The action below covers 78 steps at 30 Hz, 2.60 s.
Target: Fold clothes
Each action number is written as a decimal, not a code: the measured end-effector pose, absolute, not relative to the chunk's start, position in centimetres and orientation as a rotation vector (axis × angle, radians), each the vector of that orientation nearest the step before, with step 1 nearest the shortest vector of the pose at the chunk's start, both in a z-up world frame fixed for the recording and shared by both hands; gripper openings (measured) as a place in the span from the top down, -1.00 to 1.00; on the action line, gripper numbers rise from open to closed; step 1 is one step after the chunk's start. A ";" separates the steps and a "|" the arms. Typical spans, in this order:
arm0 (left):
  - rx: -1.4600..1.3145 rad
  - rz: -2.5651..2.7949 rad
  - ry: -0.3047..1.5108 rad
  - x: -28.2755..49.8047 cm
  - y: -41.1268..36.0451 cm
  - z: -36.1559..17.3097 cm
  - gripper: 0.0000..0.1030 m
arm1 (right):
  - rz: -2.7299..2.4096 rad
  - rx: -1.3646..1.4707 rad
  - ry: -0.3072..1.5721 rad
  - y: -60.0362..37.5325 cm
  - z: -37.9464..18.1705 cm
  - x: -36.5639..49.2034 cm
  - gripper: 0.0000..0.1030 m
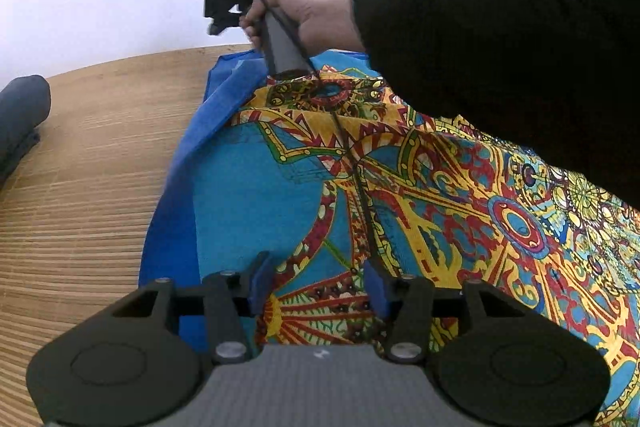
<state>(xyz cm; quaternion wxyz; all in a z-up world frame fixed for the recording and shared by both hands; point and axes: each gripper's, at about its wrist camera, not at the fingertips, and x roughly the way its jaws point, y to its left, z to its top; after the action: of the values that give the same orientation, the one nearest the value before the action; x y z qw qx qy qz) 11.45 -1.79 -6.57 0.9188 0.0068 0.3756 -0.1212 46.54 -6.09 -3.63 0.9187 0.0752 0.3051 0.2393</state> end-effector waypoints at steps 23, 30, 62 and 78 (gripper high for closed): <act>-0.044 -0.322 0.740 11.1 -1.4 -6.7 -0.49 | 0.290 0.147 0.725 -9.7 -5.5 47.7 0.91; -0.038 -0.333 0.725 11.1 -1.7 -7.0 -0.53 | 0.420 0.395 0.591 -10.7 -3.4 47.3 0.92; -0.084 -0.394 1.020 0.9 -4.9 -3.0 -0.57 | -0.217 0.302 0.903 -40.4 -1.6 -3.0 0.23; 0.044 -0.354 0.980 -7.4 -22.8 -0.2 -0.56 | -0.621 0.419 0.682 -63.0 -6.0 -26.5 0.22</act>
<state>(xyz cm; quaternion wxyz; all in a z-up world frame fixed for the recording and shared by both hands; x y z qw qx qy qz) -7.36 -22.78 -0.19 0.8671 0.0209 0.4681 -0.1690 -26.46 -62.98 -6.03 0.8744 0.2007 0.3268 -0.2973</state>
